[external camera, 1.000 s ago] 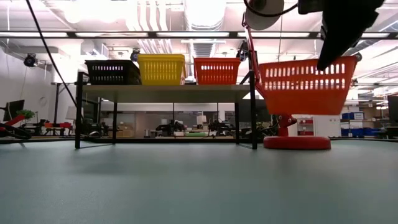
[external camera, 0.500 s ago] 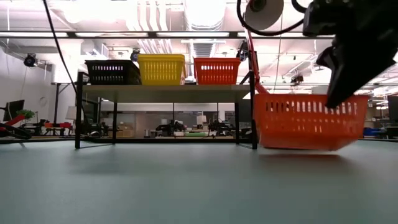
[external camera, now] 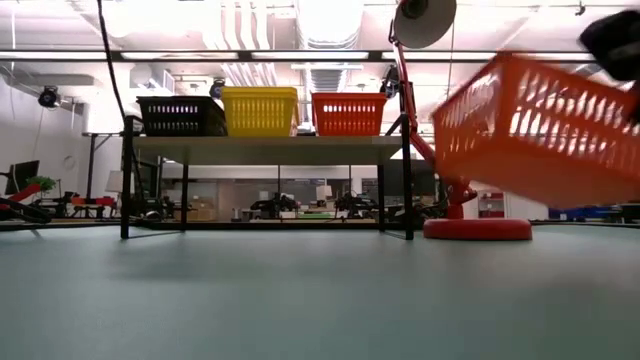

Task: Stack baskets on shelf by color
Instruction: Stack the orange bin on top of the orange bins on the shelf

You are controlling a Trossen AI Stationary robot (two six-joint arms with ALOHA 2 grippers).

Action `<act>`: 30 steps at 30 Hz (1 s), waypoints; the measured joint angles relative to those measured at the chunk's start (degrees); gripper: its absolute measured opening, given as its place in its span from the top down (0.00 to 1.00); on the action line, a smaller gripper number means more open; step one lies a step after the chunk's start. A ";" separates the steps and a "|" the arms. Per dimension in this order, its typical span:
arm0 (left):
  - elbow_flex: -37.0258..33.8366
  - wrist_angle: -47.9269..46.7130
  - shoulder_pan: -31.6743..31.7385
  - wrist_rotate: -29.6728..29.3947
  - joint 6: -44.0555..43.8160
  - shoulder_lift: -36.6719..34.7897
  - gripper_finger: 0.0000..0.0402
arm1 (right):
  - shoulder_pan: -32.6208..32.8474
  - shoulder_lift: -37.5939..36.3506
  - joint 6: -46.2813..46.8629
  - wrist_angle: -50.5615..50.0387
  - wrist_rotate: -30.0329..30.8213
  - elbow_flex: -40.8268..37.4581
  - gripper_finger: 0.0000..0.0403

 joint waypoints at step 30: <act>32.45 -70.35 0.95 18.12 -15.50 10.61 0.58 | 0.49 -4.15 -30.40 21.01 -4.80 -4.95 0.98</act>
